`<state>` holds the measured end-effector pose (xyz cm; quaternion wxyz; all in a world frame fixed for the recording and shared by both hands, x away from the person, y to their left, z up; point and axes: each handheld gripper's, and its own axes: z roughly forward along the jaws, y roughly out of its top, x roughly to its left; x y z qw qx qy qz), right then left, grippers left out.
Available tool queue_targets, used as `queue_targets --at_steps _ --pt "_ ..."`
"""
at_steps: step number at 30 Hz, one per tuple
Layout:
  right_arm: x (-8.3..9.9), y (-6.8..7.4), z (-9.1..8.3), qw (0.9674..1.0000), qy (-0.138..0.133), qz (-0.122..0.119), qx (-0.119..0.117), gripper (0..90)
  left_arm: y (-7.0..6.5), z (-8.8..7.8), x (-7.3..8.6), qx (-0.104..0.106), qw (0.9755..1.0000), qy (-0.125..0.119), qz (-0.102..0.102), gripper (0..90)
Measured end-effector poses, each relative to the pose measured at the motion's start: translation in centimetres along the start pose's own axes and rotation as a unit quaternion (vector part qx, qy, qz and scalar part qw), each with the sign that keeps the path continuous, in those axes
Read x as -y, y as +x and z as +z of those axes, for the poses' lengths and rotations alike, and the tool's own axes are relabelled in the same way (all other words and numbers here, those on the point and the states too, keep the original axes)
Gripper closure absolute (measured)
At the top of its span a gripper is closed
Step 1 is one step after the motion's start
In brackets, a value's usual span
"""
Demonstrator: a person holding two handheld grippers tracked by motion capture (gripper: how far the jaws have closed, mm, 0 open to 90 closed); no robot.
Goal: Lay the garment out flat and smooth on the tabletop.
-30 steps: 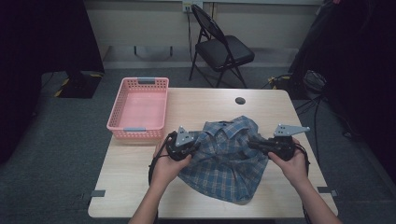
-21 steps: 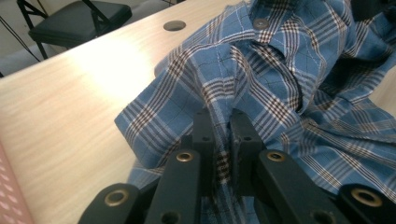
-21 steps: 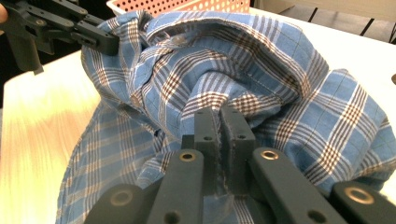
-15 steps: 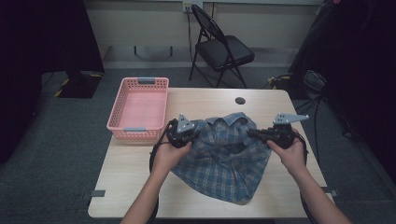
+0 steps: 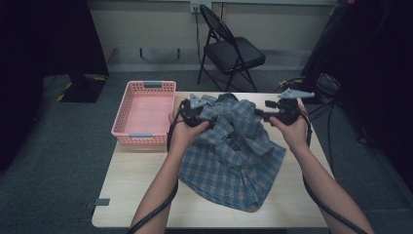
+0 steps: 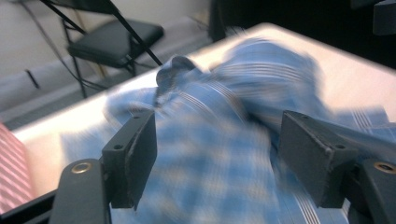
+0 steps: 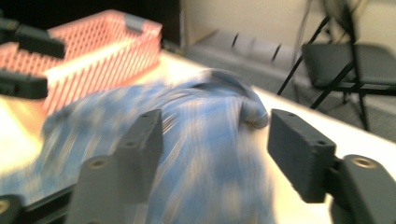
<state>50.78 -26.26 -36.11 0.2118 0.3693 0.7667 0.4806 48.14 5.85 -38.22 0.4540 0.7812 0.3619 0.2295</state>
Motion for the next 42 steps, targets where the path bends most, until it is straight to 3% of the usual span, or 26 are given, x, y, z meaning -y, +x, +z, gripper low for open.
queue_targets --at_steps 4,7,9,13,15,17,20,29,32,34,37,42 --pt "3.6 2.3 -0.8 0.9988 0.024 -0.032 -0.03 26.6 -2.2 -0.8 2.9 0.018 0.9994 0.023 0.017 22.9" --pt "6.3 3.8 -1.5 0.996 0.053 -0.06 -0.039 25.9 -3.5 -1.7 4.7 0.032 0.9988 0.031 0.022 21.1" --pt "8.1 4.5 -1.9 0.995 0.064 -0.059 -0.049 25.7 -4.4 -2.1 5.9 0.036 0.998 0.042 0.03 20.0" --pt "11.4 5.2 -2.5 0.9935 0.09 -0.053 -0.045 25.7 -5.6 -2.5 8.1 0.046 0.9964 0.06 0.038 18.4" --pt "12.8 5.4 -2.6 0.9928 0.097 -0.048 -0.052 25.7 -5.8 -2.5 9.0 0.05 0.9957 0.066 0.041 18.4" --pt "13.9 5.5 -2.6 0.9917 0.107 -0.053 -0.046 25.7 -5.9 -2.3 9.9 0.052 0.9955 0.071 0.036 18.4" --pt "15.2 5.1 -2.4 0.9899 0.125 -0.055 -0.039 24.9 -6.0 -1.8 10.9 0.054 0.9938 0.087 0.042 18.4" --pt "16.3 4.7 -2.2 0.9879 0.139 -0.057 -0.039 22.4 -5.9 -1.4 12.3 0.055 0.9921 0.104 0.045 18.3" --pt "16.5 4.5 -2.1 0.9887 0.134 -0.043 -0.05 20.9 -6.0 -1.2 12.8 0.059 0.9907 0.113 0.048 18.3" --pt "16.5 4.6 -2.1 0.9885 0.135 -0.048 -0.048 20.5 -6.1 -1.0 13.1 0.06 0.9887 0.127 0.053 18.4" --pt "16.5 4.6 -2.1 0.9885 0.136 -0.047 -0.047 20.3 -6.1 -0.9 13.5 0.065 0.9902 0.119 0.035 17.3" --pt "16.5 4.6 -2.1 0.9886 0.135 -0.046 -0.048 20.3 -6.1 -1.0 13.7 0.069 0.9909 0.111 0.032 17.0"
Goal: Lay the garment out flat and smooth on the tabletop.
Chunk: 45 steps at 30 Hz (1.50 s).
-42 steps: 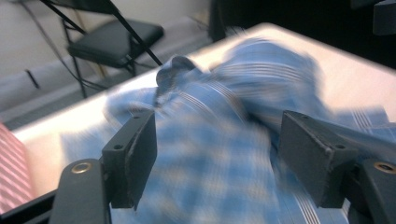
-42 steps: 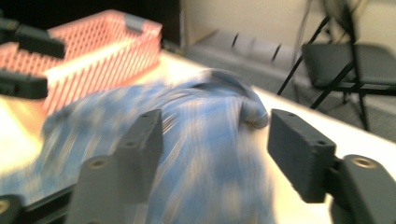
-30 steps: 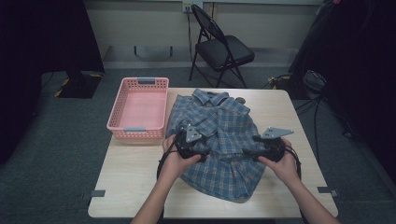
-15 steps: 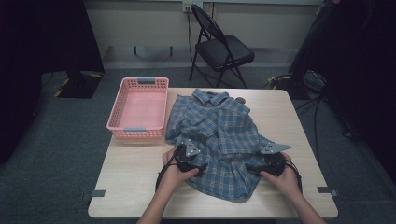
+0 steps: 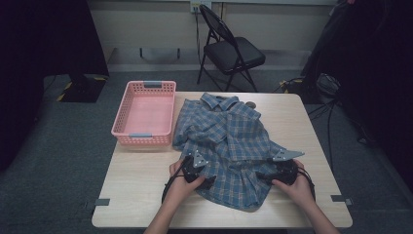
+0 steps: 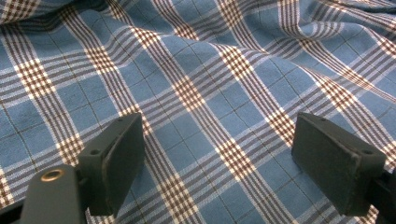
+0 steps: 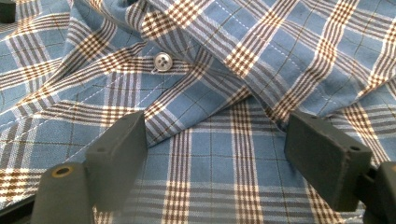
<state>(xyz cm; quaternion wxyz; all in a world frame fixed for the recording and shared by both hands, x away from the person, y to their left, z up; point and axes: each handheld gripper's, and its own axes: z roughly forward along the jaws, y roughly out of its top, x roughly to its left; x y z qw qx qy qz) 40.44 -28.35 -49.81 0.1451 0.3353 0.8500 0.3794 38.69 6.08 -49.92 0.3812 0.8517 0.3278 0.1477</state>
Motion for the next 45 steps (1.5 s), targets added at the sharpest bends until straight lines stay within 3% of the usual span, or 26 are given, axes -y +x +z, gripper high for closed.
queue_targets --at_steps 15,25,28,35,39,45 --pt "-0.2 0.1 -0.1 1.0 -0.002 0.007 0.006 22.2 0.0 0.0 0.0 -0.002 1.0 0.0 -0.002 16.9" --pt "-4.0 1.1 -1.2 0.9987 -0.047 -0.021 -0.004 27.2 0.0 0.0 0.0 -0.002 1.0 0.001 -0.002 16.8" --pt "-5.3 1.4 -0.7 0.998 -0.05 -0.034 -0.019 32.5 0.0 0.0 0.0 -0.002 1.0 0.001 -0.002 16.8" --pt "-7.8 1.9 1.3 0.9975 -0.044 -0.052 -0.021 41.0 0.0 0.0 0.0 -0.002 1.0 0.001 -0.002 16.8" --pt "-8.9 1.8 2.2 0.9979 -0.046 -0.041 -0.021 43.8 0.0 0.0 0.0 -0.002 1.0 0.001 -0.002 16.8" --pt "-9.4 1.6 3.5 0.9988 -0.023 -0.038 -0.019 50.6 0.0 0.0 0.0 -0.002 1.0 0.001 -0.002 16.8"
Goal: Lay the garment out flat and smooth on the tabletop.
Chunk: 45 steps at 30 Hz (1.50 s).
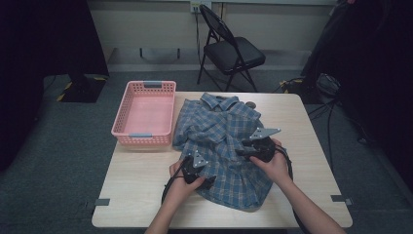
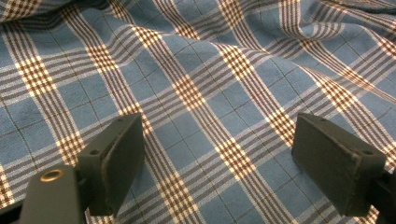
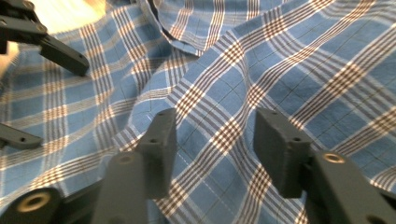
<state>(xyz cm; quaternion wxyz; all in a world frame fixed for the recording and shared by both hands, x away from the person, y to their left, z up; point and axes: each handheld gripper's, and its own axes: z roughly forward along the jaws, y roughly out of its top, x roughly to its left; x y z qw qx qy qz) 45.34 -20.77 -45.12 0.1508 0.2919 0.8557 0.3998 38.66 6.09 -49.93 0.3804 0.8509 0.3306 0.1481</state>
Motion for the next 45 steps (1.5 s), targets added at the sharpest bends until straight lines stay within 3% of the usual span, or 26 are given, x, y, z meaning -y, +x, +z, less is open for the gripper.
queue_targets --at_steps 5,8,15,19,22,25,37,45 --pt "-0.2 -0.1 1.0 0.9997 0.023 0.009 0.0 58.8 0.0 0.0 0.0 0.0 1.0 0.0 0.0 16.8" --pt "-0.3 -0.1 1.3 0.9996 0.028 0.001 0.0 65.5 0.0 0.0 0.0 0.0 1.0 0.0 0.0 16.8" --pt "-0.5 -0.8 1.0 0.9992 0.022 0.023 -0.023 79.7 0.0 0.0 0.0 0.0 1.0 0.0 0.0 16.7" --pt "-0.8 -1.0 0.4 0.9991 0.025 0.02 -0.028 88.8 0.0 0.0 0.0 0.0 1.0 0.0 0.0 16.8" --pt "-1.1 -1.3 -0.1 0.9994 0.023 0.014 -0.024 89.3 0.0 0.0 0.0 0.0 1.0 0.0 0.0 16.8" --pt "-1.3 -1.7 -0.7 0.999 0.003 0.029 -0.033 88.9 0.0 0.0 0.0 0.0 1.0 0.0 0.0 16.7" --pt "-2.0 -3.8 -4.0 0.998 -0.035 0.052 -0.01 89.7 0.0 0.0 0.0 -0.001 1.0 0.0 0.0 16.8" --pt "-2.7 -4.5 -5.2 0.9973 -0.047 0.056 0.0 90.0 -0.1 0.0 0.0 -0.002 1.0 0.0 -0.001 16.6"
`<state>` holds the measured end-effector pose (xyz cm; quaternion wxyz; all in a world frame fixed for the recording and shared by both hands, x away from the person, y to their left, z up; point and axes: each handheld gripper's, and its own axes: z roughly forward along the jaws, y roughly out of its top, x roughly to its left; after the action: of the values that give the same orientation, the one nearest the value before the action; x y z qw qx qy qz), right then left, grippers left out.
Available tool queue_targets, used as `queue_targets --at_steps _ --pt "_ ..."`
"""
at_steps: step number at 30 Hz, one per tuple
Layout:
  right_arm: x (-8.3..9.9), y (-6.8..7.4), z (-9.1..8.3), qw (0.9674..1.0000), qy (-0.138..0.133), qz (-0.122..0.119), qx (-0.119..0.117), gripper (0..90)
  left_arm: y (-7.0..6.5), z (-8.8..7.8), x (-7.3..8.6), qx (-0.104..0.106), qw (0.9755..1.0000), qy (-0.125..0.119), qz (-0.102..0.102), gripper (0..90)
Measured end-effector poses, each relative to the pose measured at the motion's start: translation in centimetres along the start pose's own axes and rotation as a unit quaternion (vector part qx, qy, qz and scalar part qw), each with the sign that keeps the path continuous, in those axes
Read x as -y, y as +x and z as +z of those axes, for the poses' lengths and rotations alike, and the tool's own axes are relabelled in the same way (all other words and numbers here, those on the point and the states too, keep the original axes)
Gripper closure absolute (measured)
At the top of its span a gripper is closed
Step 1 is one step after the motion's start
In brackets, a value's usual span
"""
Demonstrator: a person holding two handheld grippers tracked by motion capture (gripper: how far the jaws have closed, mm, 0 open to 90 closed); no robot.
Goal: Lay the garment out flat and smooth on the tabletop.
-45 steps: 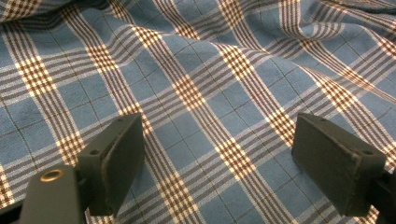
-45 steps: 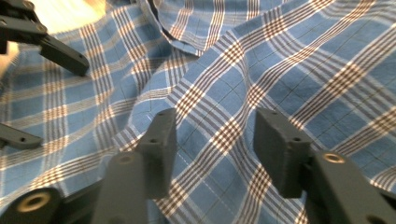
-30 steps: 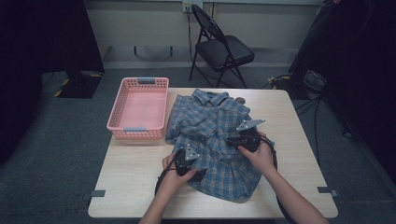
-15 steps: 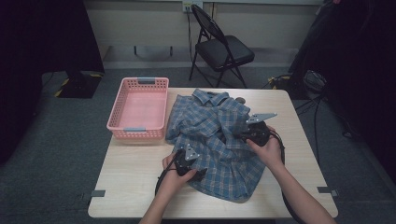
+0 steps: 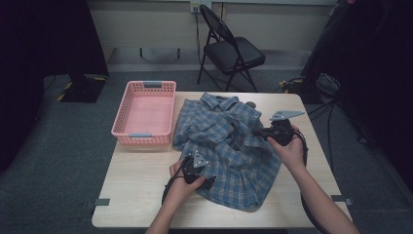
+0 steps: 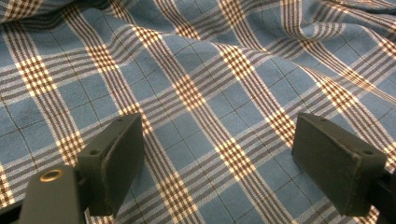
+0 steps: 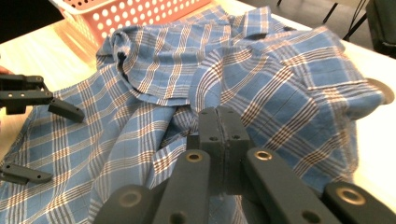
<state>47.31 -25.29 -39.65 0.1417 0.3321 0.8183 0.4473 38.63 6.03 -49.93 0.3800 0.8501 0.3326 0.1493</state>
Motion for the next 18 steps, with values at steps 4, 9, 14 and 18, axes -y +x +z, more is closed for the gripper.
queue_targets --at_steps 4,9,14,18 --pt "-0.3 -0.6 -1.0 0.9999 -0.012 0.004 0.007 90.0 0.0 0.0 0.0 0.0 1.0 0.0 0.0 16.7" --pt "-0.5 -1.2 -2.5 0.9995 -0.024 0.01 0.016 90.0 0.0 0.0 0.0 -0.001 1.0 0.0 -0.001 16.6" --pt "-0.7 -1.9 -3.8 0.9984 -0.048 0.023 0.021 90.0 -0.1 0.0 0.0 -0.002 1.0 0.0 -0.002 16.5" --pt "-0.9 -2.1 -4.3 0.9981 -0.051 0.02 0.029 90.0 -0.1 0.0 0.0 -0.002 1.0 0.0 -0.002 16.5"
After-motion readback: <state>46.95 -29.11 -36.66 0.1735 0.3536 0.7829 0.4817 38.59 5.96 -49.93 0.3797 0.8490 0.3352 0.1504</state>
